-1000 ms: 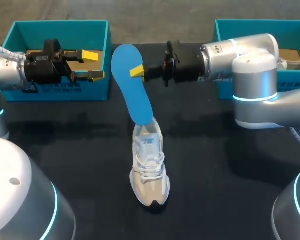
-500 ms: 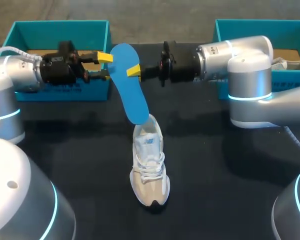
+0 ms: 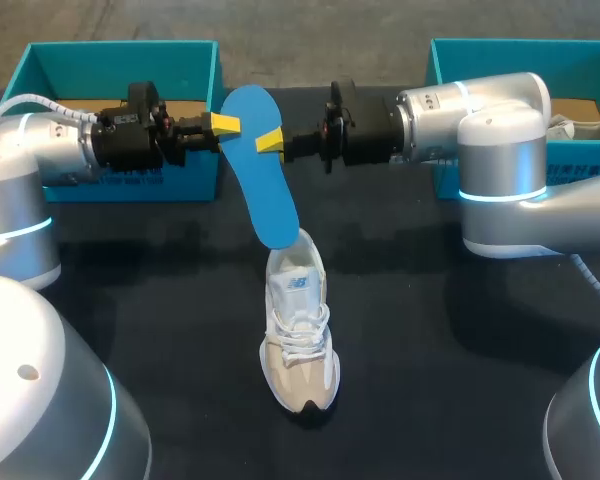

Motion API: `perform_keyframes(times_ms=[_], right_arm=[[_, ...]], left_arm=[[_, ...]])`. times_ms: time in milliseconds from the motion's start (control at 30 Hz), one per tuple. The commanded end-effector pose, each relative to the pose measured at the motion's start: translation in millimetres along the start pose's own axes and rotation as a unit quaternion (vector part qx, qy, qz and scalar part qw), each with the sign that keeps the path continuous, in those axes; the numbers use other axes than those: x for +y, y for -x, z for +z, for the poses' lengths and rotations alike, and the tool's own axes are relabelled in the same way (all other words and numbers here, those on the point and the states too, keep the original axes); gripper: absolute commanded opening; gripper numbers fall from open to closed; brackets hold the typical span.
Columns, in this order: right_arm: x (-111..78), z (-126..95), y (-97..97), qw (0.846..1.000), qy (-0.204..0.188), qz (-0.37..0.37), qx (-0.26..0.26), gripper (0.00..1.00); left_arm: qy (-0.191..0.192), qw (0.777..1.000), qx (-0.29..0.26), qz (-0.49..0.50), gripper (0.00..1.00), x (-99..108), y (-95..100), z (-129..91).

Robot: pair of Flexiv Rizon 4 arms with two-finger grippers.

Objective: Take the shoe out of the shoebox, open the shoe tongue, remove and reinsert the insole, then place the shoe into the shoebox

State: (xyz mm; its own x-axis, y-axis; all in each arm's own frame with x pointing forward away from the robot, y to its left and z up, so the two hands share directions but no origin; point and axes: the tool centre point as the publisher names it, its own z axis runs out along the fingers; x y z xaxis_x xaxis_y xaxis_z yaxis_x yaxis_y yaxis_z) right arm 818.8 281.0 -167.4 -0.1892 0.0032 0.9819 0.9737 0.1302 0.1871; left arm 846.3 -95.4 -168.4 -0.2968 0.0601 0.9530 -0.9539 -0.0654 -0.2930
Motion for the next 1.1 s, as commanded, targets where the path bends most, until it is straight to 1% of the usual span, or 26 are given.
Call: perform_keyframes(times_ms=[33, 67, 100, 267, 300, 367, 433, 467, 500, 533, 867, 900, 1100], right_arm=[[-2.5, 0, 0.9, 1.0, 0.003, 0.0, -0.001, 0.0], [-2.6, 0, 1.2, 1.0, 0.003, 0.001, -0.001, 0.0], [-2.7, 0, 1.3, 1.0, 0.003, 0.001, -0.001, 0.0], [-4.1, 0, 1.7, 1.0, 0.006, 0.005, -0.005, 0.0], [-4.5, -1, 1.8, 1.0, 0.006, 0.005, -0.005, 0.14], [-5.3, -2, 1.8, 1.0, 0.008, 0.005, -0.005, 0.36], [-5.9, -2, 1.7, 1.0, 0.008, 0.006, -0.005, 0.4], [-6.4, -2, 1.5, 1.0, 0.008, 0.006, -0.005, 0.5], [-6.7, -2, 1.4, 1.0, 0.007, 0.007, -0.005, 0.85], [-7.3, -3, 1.4, 1.0, 0.007, 0.008, -0.005, 1.0], [-15.8, -16, -1.2, 0.999, 0.018, 0.024, -0.027, 1.0], [-21.4, -24, -3.4, 0.999, 0.026, 0.026, -0.035, 1.0], [-35.7, -49, -1.5, 0.997, 0.042, 0.038, -0.05, 1.0]], left_arm=[[0.002, 1.0, 0.002, -0.001, 0.2, 2, 2.8, 5], [0.003, 1.0, 0.002, -0.001, 0.13, 3, 3.0, 6], [0.003, 1.0, 0.002, -0.001, 0.0, 3, 3.1, 6], [0.003, 1.0, 0.001, 0.001, 0.0, 5, 3.5, 7], [0.003, 1.0, 0.0, 0.001, 0.0, 5, 3.6, 7], [0.002, 1.0, 0.0, 0.002, 0.0, 5, 3.8, 6], [0.002, 1.0, 0.0, 0.002, 0.0, 6, 3.7, 6], [0.002, 1.0, -0.001, 0.001, 0.0, 6, 3.7, 6], [0.001, 1.0, -0.001, 0.0, 0.0, 7, 3.8, 6], [0.001, 1.0, -0.001, 0.0, 0.0, 7, 3.8, 6], [-0.002, 1.0, 0.002, -0.012, 0.0, 9, 1.3, -1], [0.002, 1.0, 0.003, -0.024, 0.0, 9, 2.2, -4], [0.003, 0.999, -0.001, -0.038, 0.0, 10, 5.1, -12]])
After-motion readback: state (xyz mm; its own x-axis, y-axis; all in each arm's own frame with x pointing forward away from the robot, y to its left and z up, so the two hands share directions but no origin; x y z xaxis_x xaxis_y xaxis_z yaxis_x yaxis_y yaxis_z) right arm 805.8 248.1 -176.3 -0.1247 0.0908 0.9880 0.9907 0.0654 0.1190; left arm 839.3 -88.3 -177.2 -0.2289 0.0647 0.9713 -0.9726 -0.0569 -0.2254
